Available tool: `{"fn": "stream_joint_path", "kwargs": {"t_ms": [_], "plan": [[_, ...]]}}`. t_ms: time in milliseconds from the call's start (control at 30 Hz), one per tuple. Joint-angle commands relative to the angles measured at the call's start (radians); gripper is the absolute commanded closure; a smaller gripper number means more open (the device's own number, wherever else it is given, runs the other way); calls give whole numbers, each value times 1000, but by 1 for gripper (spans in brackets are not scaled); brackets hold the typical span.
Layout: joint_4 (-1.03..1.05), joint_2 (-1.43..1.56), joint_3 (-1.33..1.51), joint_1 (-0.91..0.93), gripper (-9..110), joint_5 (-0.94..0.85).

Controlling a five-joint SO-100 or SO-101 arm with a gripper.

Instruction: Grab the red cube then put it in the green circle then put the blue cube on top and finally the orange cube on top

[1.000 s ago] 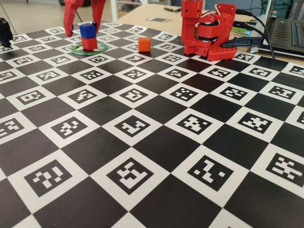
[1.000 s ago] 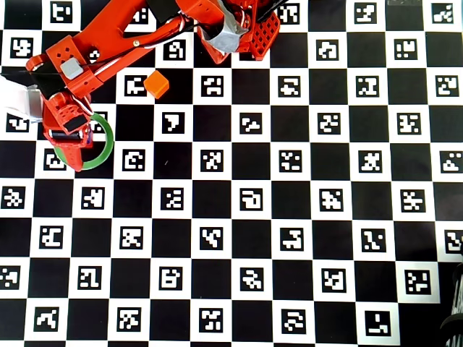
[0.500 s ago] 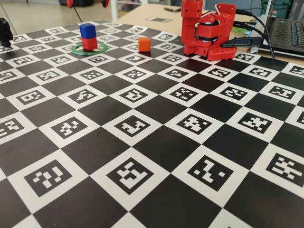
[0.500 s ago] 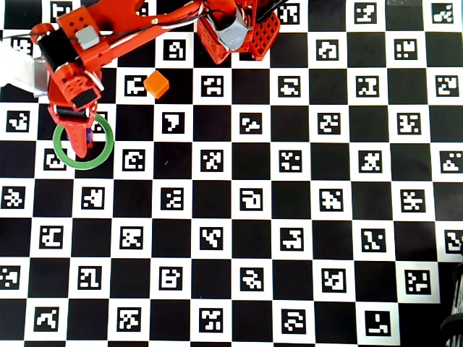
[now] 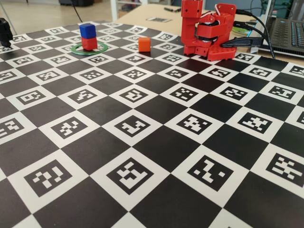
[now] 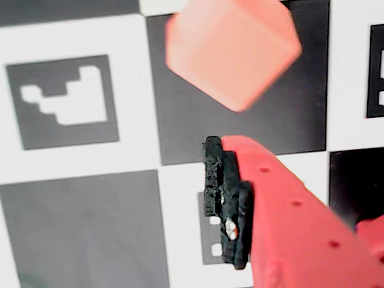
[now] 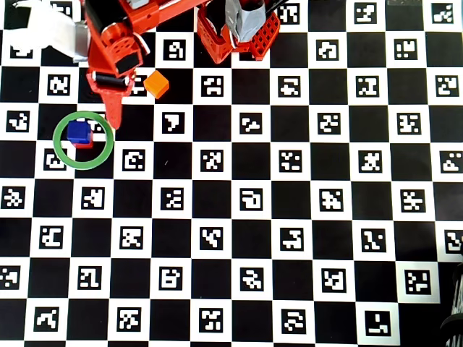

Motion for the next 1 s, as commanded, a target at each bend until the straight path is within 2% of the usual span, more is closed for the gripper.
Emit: {"fn": "stream_joint_path", "kwargs": {"t_ms": [0,167,533,967], "plan": [[-64,104,84,20,53,-43],[-227,115,261,66,52,-121],[-423,110,477,181,52,-313],[-627,86,652,195,52,-371]]}}
